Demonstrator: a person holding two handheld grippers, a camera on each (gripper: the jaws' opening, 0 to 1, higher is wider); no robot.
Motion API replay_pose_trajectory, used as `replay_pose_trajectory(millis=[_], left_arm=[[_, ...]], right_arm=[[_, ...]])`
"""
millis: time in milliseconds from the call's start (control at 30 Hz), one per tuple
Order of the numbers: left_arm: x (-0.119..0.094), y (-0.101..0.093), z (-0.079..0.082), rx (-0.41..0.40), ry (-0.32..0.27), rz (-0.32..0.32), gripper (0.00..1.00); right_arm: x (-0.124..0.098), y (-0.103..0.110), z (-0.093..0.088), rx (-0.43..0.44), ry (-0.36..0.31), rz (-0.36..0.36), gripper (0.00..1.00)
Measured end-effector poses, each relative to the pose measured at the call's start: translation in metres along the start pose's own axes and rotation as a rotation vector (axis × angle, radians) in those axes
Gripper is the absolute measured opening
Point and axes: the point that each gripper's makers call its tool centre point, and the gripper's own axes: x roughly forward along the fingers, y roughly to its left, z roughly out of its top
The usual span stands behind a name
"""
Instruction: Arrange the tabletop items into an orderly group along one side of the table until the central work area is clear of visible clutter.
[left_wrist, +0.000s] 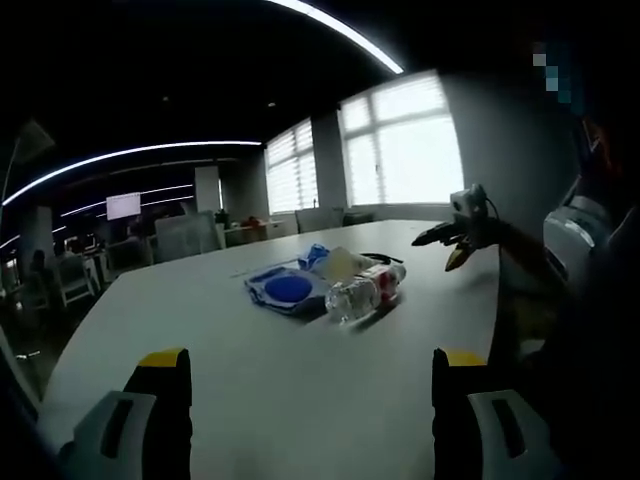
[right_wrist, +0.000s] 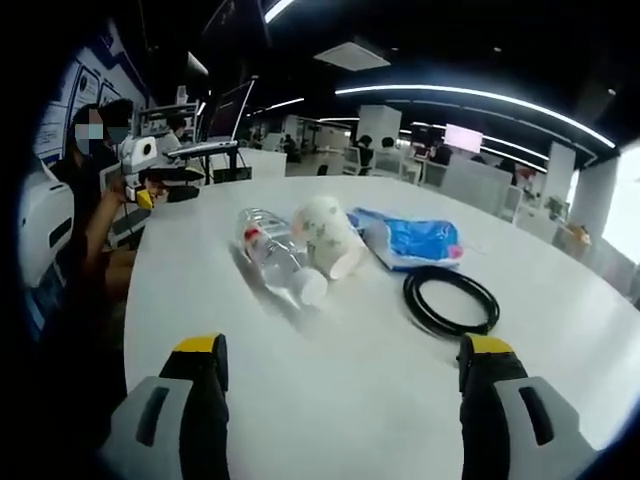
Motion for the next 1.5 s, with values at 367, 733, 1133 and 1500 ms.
replay_pose_trajectory(millis=[367, 733, 1133, 1500], left_arm=[[0.001, -0.003, 0.000, 0.001, -0.004, -0.006, 1.00], [0.003, -0.006, 0.000, 0.002, -0.007, -0.017, 0.99], [0.010, -0.011, -0.001, -0.004, -0.009, -0.043, 0.97], [0.016, -0.015, 0.003, -0.001, -0.022, -0.064, 0.94]], right_arm=[[0.008, 0.006, 0.005, -0.012, -0.005, 0.031, 0.89], [0.016, 0.016, 0.011, -0.025, -0.010, 0.070, 0.84], [0.024, 0.022, 0.015, -0.034, -0.012, 0.098, 0.79], [0.028, 0.025, 0.018, -0.043, -0.018, 0.115, 0.73]])
